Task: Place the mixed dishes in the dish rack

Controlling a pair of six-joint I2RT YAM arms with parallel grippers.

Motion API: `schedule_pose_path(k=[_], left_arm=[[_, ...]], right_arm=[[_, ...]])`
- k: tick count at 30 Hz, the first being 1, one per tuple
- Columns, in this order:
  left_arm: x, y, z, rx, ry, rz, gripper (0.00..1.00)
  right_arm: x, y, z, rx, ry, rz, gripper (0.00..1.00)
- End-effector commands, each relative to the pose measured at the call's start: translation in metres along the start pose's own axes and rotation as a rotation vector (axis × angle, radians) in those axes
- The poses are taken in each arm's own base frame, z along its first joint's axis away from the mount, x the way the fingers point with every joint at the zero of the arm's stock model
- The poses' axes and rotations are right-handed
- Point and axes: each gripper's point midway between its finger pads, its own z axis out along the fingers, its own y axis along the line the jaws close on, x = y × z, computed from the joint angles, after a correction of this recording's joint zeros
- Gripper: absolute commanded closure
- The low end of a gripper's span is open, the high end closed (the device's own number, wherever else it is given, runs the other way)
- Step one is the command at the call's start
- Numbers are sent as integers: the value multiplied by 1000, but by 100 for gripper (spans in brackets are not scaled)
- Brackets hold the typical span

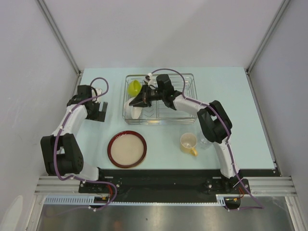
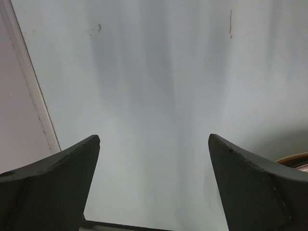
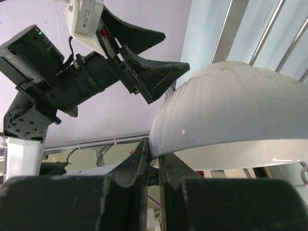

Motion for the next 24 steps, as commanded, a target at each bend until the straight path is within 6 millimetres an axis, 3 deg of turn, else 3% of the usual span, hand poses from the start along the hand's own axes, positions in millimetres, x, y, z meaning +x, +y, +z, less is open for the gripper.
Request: schedule_pose_path(k=[1, 8, 18, 19, 21, 24], left_arm=[[-7, 6, -9, -21, -48, -6, 0], [-5, 7, -6, -27, -43, -5, 0], [-5, 6, -6, -24, -44, -11, 0], [-5, 6, -6, -24, -44, -10, 0], [-5, 6, -6, -24, -44, -11, 0], [-8, 8, -8, -26, -50, -9, 0]], right_arm=[[1, 7, 6, -72, 82, -20, 100], [18, 27, 15, -184, 215, -44, 100], [15, 10, 4, -178, 231, 7, 98], [14, 10, 3, -177, 230, 7, 90], [14, 10, 3, -173, 228, 9, 60], [12, 8, 0, -142, 215, 2, 51]])
